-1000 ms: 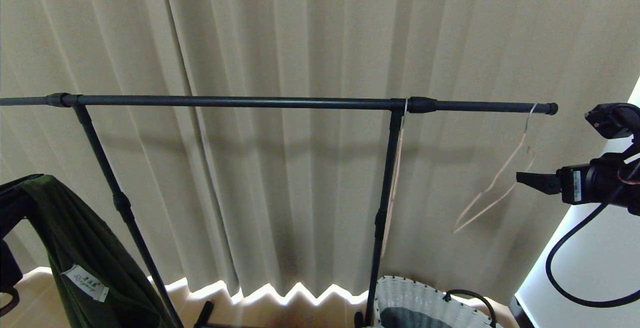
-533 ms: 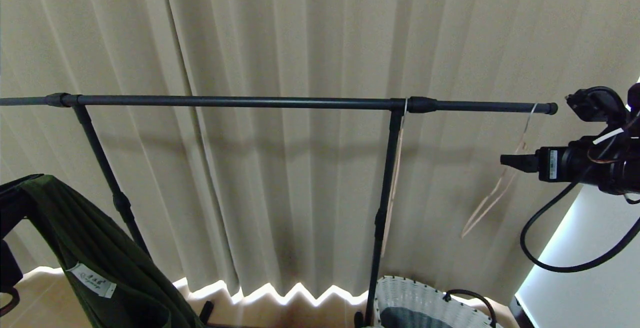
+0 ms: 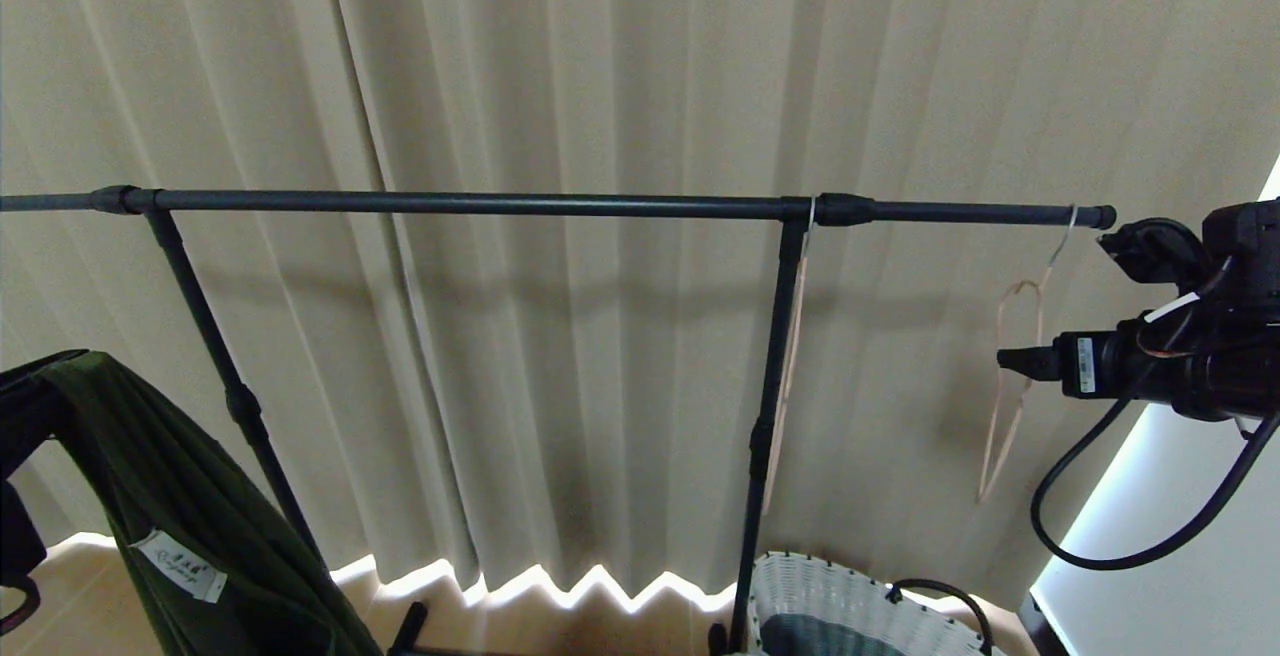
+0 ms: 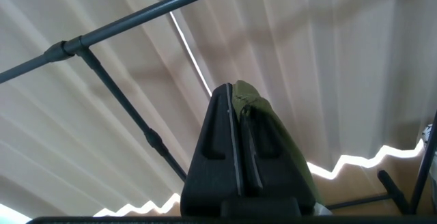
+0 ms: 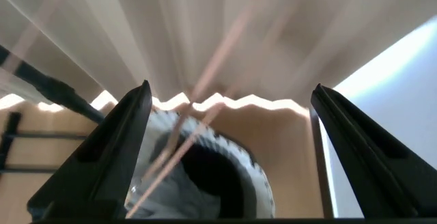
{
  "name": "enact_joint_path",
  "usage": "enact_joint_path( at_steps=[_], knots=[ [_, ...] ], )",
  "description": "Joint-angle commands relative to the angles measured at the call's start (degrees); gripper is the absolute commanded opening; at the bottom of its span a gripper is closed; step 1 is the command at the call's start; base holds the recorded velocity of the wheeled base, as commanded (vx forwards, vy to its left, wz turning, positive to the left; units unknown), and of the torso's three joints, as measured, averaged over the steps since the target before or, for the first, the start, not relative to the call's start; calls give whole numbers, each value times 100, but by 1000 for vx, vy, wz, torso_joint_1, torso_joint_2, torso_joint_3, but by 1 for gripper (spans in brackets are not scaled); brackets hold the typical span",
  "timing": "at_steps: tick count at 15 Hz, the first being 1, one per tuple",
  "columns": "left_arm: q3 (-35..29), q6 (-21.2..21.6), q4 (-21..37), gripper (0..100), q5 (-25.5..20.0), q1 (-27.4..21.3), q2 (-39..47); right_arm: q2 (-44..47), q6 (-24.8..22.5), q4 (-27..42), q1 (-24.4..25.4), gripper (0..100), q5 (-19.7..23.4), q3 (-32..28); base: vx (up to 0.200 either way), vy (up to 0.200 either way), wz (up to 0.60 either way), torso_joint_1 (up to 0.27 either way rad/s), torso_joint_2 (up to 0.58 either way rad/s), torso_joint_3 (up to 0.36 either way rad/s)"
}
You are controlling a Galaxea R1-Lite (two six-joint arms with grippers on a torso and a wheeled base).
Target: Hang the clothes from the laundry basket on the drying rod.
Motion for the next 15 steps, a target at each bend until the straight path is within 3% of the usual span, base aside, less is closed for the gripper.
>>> enact_joint_path(
  at_steps=[1, 3, 10, 11, 15],
  knots=[
    [-1, -1, -10, 0, 4, 3, -6, 41, 231, -10, 4, 100, -34, 117, 0, 0, 0, 0, 0, 0],
    [8, -10, -1, 0, 4, 3, -32, 103, 450, -10, 31, 100, -113, 134, 0, 0, 0, 0, 0, 0],
    [87, -10, -10, 0, 4, 3, -58, 243, 459, -72, 31, 100, -394, 275, 0, 0, 0, 0, 0, 0],
    [114, -10, -10, 0, 4, 3, -85, 296, 459, -72, 22, 0, -465, 275, 0, 0, 0, 0, 0, 0],
    [87, -10, -10, 0, 4, 3, -85, 226, 450, -28, 22, 0, -482, 284, 0, 0, 0, 0, 0, 0]
  ],
)
